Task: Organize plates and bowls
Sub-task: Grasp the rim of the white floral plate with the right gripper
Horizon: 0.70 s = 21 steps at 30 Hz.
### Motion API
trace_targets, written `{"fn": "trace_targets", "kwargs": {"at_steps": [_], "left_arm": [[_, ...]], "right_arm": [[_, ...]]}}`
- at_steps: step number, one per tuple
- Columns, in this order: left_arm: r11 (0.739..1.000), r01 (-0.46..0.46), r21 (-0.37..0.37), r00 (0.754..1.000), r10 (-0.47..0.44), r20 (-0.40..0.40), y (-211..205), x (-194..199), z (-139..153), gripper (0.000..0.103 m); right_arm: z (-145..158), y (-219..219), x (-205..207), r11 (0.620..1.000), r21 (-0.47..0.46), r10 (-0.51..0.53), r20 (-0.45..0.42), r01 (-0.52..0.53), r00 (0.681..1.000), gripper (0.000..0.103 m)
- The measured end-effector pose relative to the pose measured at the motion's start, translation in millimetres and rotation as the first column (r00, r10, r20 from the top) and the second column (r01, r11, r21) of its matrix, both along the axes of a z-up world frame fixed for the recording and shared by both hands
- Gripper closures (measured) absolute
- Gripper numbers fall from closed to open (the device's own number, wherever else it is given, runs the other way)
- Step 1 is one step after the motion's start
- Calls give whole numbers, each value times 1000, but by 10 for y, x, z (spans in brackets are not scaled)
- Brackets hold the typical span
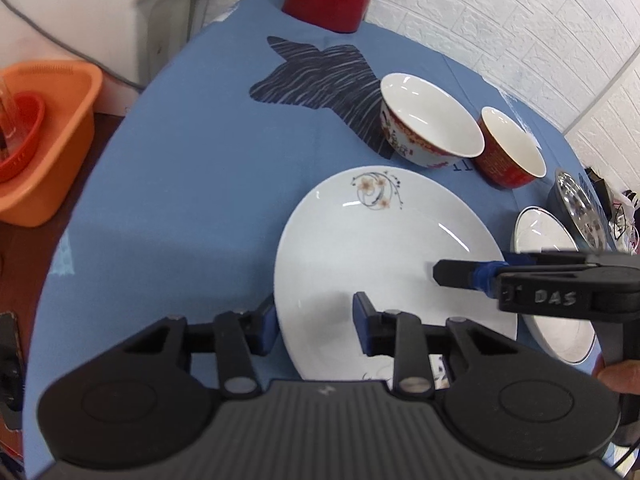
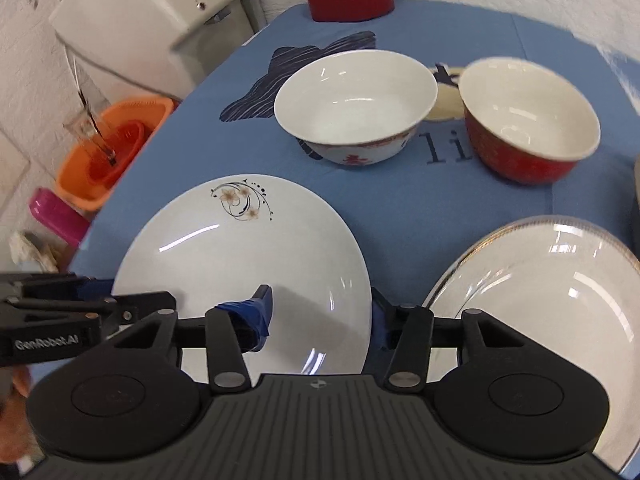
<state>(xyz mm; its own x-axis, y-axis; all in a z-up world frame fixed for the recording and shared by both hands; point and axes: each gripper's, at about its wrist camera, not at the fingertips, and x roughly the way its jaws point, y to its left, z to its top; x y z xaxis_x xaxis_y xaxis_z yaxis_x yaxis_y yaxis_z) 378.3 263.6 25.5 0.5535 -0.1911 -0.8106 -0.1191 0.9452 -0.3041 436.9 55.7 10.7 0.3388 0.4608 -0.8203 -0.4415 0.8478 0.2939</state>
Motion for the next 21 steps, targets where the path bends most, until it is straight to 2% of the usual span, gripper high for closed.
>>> {"fn": "trace_targets", "kwargs": {"at_steps": [1,4,6,12,19,21], "left_arm": [[1000,-2,2,1000,2,1,16,-28,25,72],[1000,11,12,1000,-11,23,25,-118,135,72],[998,29,57,999,-31,26,-31,-142,178,72],[999,15,52,1000,-14,-6,28,-124,-9,73],[998,39,57,999,-40,21,30,-231,-29,73],[996,47,78,998,-49,28,0,-254,-33,73]], "right_arm": [[-6,-24,-25,999,36,-12,-34,13,999,63],[-1,4,-148,999,36,-21,-47,23,999,60],[4,29,-209,999,34,-34,-48,36,998,58],[5,162,-365,998,-54,37,56,-34,998,55],[-6,187,-536,983,-169,84,88,-69,993,51],[-18,162,-583,985,-162,77,101,-60,992,49]]}}
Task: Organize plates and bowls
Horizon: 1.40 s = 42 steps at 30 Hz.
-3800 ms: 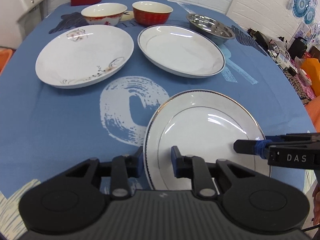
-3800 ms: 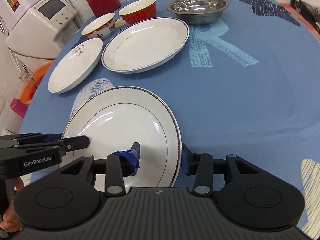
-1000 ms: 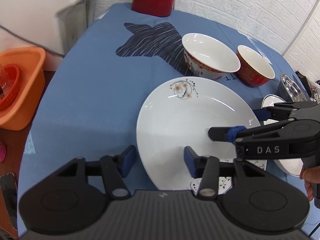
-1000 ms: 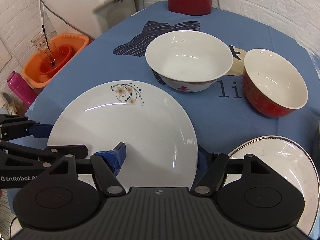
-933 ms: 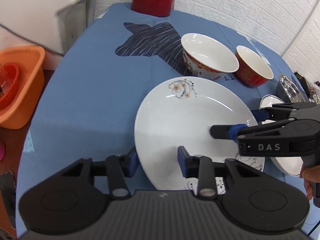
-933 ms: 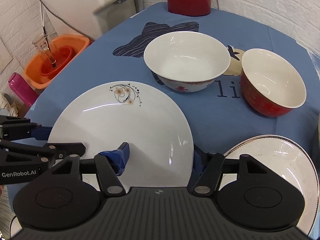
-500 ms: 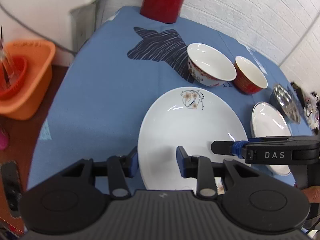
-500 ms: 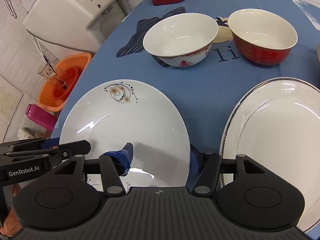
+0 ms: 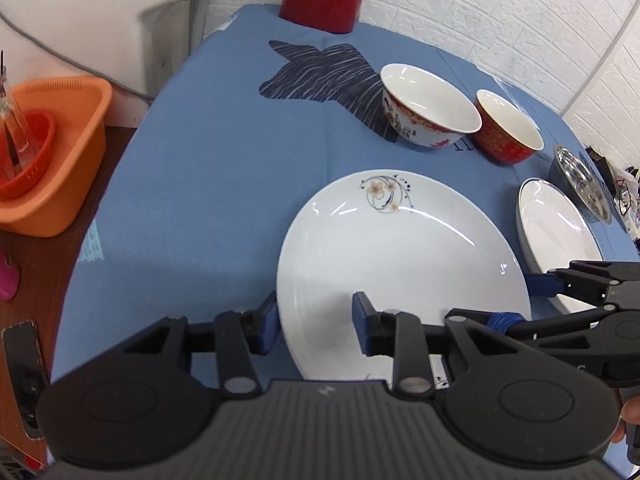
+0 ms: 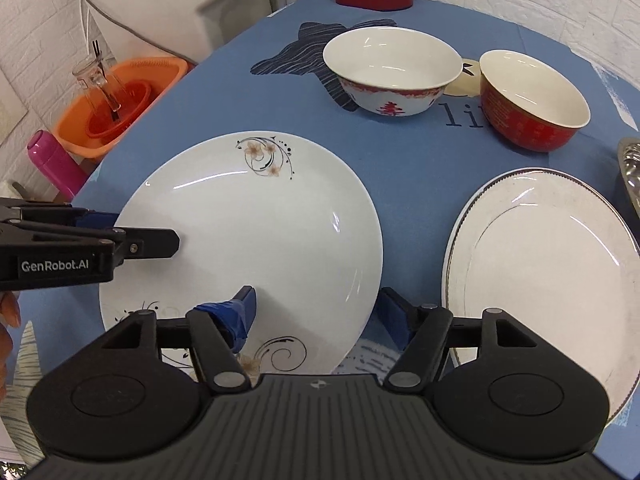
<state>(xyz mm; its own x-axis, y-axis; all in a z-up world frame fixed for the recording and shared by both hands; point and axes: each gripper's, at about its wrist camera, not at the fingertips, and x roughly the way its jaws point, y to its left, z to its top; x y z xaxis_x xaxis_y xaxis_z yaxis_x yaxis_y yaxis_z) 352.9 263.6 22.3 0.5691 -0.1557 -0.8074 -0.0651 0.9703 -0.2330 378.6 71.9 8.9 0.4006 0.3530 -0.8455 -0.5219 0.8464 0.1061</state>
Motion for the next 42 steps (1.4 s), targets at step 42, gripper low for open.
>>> {"fn": "trace_targets", "kwargs": {"at_steps": [42], "left_arm": [[993,38,111,997,-45,65,-580,-1632,156,74]], "right_arm": [[146,-473,-1593,986,143,-81,0,80,997,49]]}}
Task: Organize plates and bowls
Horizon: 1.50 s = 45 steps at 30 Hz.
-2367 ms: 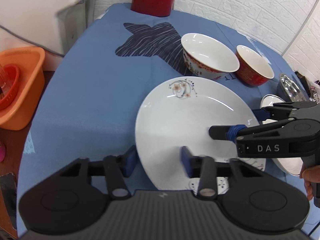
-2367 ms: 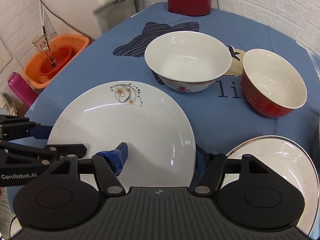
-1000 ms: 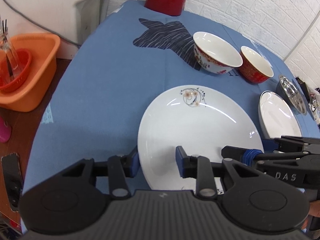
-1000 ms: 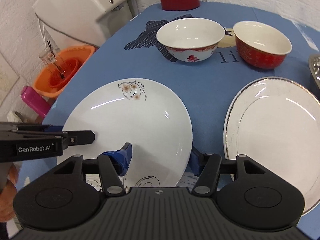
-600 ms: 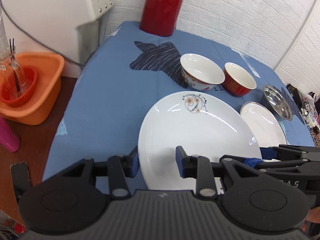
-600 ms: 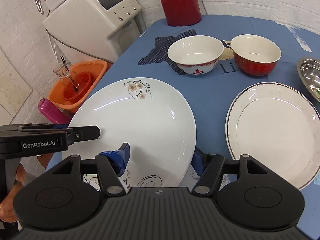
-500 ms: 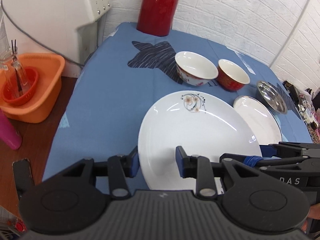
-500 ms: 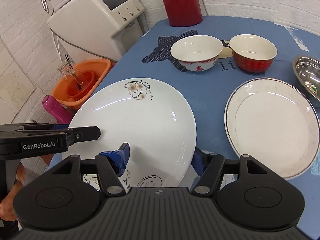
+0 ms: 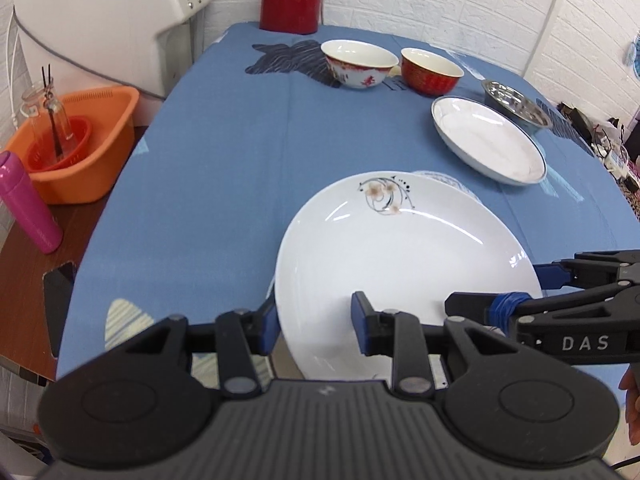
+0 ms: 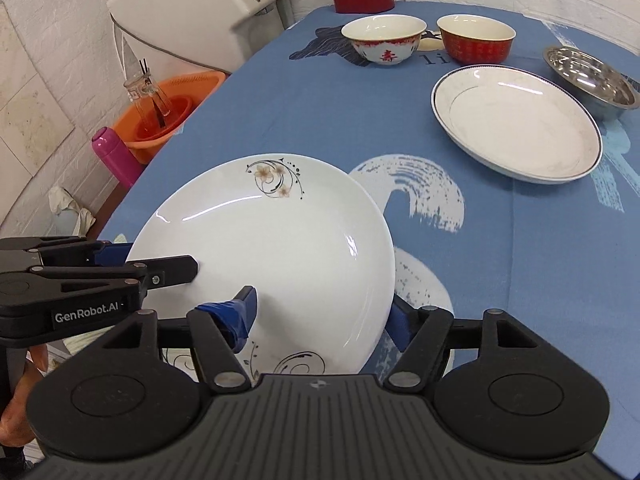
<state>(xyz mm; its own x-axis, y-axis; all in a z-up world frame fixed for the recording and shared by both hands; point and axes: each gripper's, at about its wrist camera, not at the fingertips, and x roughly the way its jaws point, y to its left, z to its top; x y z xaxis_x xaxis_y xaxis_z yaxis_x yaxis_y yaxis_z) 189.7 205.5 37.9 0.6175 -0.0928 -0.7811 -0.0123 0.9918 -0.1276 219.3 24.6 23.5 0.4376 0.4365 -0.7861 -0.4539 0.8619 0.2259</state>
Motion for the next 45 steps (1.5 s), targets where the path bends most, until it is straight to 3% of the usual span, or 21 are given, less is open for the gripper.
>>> {"fn": "trace_targets", "kwargs": {"at_steps": [6,8,10,14,19,24,28,32,37,41,45], "left_arm": [[1000,9,-12,1000,-8,27,11,-151,5,69],[1000,20,-23,999,-19,30,14,-181,-2,59],[998,39,-46,999,-37,32,21,-196,1,43],[999,21,-34,1000,-21,17,61,-233,28,40],[993,30,-112,1000,-30,1,260,-277,46,39],[996,28,-82,999,-24,43,326,-325,204,39],[996,34,-84,998,-29,62,293,-202,335,38],[995,68,-72,995,-62,77,83,56,452,38],[986,130,-104,990,-123,73,-295,653,542,35],[974,153,-166,988,-151,26,-613,1325,465,35],[974,138,-179,987,-149,-51,-880,1894,273,35]], "right_arm": [[-57,34,-69,1000,-6,9,8,-9,1000,48],[-56,19,-59,1000,-1,11,5,-11,1000,48],[-60,-2,-58,1000,8,17,-2,-16,1000,48],[-67,-1,-64,999,-1,36,-6,-36,999,48],[-98,45,-35,999,-19,48,-6,-48,999,48],[-99,9,-33,999,-13,52,-13,-52,999,50],[75,-131,-12,999,12,41,13,-41,999,50],[261,-499,135,1000,-7,-10,43,10,999,49],[375,-1196,583,978,26,-208,15,208,978,48],[367,-1509,1109,941,26,-338,13,338,941,48],[243,-1495,1666,931,27,-365,-18,365,931,48]]}}
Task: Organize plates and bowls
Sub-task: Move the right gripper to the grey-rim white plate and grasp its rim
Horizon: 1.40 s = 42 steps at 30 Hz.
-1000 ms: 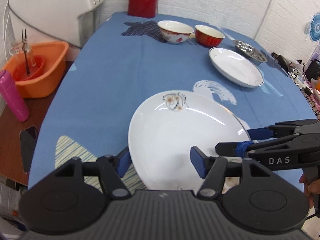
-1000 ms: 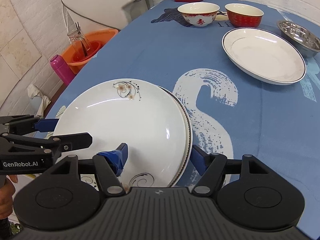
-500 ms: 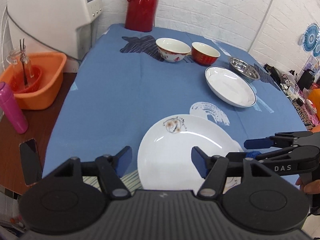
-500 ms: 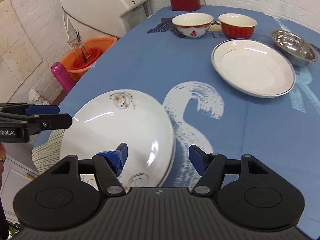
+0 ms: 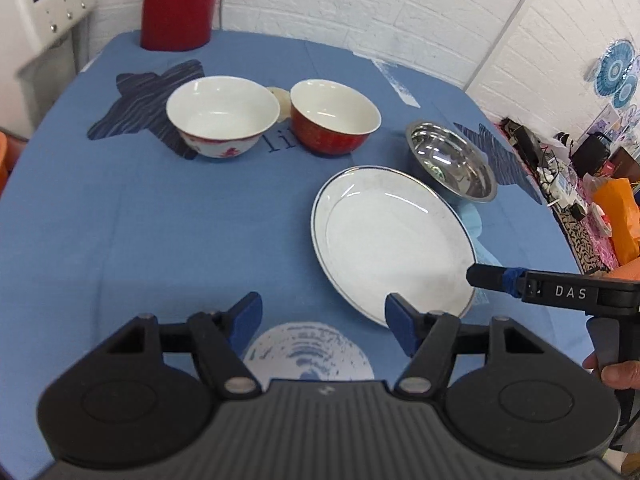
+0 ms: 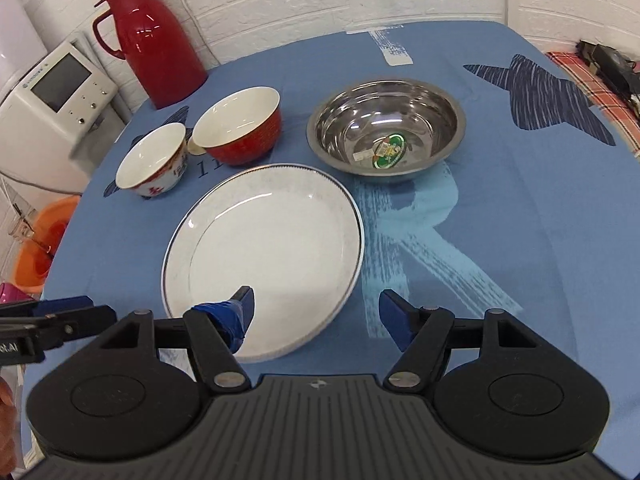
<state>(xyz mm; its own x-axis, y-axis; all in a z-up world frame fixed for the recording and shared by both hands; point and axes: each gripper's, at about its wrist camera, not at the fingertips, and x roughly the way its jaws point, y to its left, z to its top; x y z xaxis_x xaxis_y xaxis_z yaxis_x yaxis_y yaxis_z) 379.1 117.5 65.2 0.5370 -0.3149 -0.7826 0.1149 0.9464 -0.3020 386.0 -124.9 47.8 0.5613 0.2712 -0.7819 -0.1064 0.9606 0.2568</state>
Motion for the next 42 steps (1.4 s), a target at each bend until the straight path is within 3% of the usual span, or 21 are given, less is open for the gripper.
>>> {"fn": "trace_targets", "kwargs": {"at_steps": [4,9,12,18,19,21,23,24,25,27,32,42], "left_arm": [[1000,-14,21,998,15,-69,-129,363,-223,35],[1000,-8,1,994,8,-107,-189,546,-406,35],[1000,9,27,996,-7,-88,-262,554,-423,35],[999,18,50,998,-14,-66,-325,550,-440,35],[998,16,56,998,-12,-64,-332,551,-445,37],[997,14,79,999,-10,-54,-360,539,-440,51],[995,20,101,999,-16,-42,-388,526,-439,68],[994,23,105,999,-19,-40,-400,522,-439,84],[995,14,103,999,-9,-44,-396,523,-437,85],[996,4,89,999,0,-50,-372,530,-434,85],[997,15,77,999,-11,-44,-292,438,-341,85],[989,-13,146,998,4,65,-141,-86,-23,85]], "right_arm": [[-122,99,347,999,-37,11,-17,-12,1000,48],[-286,205,435,992,-74,93,-54,-97,994,47],[-341,292,377,975,-162,152,-1,-150,988,44],[-345,299,412,977,-172,129,-5,-128,992,37],[-342,303,421,975,-174,135,-8,-135,991,37],[-333,317,421,972,-173,163,-4,-161,987,41],[-336,319,383,970,-169,179,21,-173,984,45],[-335,303,371,972,-163,177,31,-170,984,52],[-326,283,360,974,-156,172,39,-164,984,59],[-314,227,346,983,-120,143,38,-138,989,64],[-279,203,214,992,-40,124,26,-123,992,63],[-58,404,-281,986,-33,164,113,-161,980,58]]}}
